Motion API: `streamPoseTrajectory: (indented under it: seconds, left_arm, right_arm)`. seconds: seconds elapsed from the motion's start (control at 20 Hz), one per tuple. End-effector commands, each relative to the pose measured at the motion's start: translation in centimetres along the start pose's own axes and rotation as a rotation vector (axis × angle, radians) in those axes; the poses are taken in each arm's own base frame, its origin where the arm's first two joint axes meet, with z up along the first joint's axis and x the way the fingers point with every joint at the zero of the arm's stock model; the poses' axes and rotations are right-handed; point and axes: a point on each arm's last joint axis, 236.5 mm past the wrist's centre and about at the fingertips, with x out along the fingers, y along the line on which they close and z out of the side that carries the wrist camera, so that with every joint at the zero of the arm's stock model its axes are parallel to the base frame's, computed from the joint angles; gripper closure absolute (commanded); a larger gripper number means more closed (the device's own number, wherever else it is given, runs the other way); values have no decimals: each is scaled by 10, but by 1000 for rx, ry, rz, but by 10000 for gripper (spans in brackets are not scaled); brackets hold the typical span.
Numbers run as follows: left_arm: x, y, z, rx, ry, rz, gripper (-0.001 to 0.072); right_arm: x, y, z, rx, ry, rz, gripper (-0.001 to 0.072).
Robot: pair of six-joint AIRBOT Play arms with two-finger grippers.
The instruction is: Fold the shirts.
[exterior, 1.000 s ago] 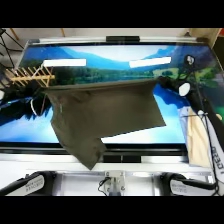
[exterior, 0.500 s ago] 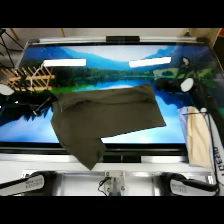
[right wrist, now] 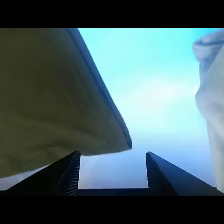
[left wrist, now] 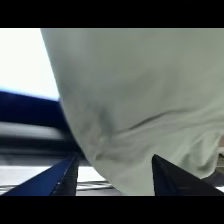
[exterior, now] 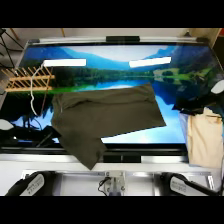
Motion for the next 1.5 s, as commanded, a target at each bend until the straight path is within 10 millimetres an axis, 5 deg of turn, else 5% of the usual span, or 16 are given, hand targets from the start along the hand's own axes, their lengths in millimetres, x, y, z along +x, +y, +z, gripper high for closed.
streamPoseTrajectory:
  seconds: [0.0, 0.4, 0.45, 0.5, 0.55, 0.95, 1.25, 1.3, 1.35, 1.45]
  left_arm:
    - [32, 14, -28, -48, 13, -9, 252]
    - [42, 3, -12, -69, -70, -27, 270]
    - [44, 0, -11, -61, -77, -25, 378]
    - [47, -3, -13, -41, -76, -22, 584]
    - [48, -5, -15, -20, -68, -20, 673]
    - [47, -10, -19, -8, -50, -25, 673]
    - [44, -13, -16, -8, -54, -29, 673]
    - [42, -16, -13, -2, -61, -32, 673]
    - [39, -19, -10, 4, -67, -35, 673]
    - [31, -27, -1, 24, -92, -43, 673]
  right_arm:
    - [6, 3, -22, 18, 76, 47, 187]
    - [14, 0, -20, 12, 80, 46, 185]
    - [19, -1, -24, 17, 99, 48, 184]
    - [27, -3, -29, 24, 125, 50, 184]
    - [35, -4, -33, 28, 148, 52, 184]
    - [86, -19, -37, 59, 185, 49, 185]
    - [112, 11, -45, 40, 249, 121, 187]
    - [116, 15, -47, 13, 256, 104, 234]
    - [119, 17, -48, -5, 257, 77, 376]
    - [121, 26, -50, -27, 264, 73, 536]
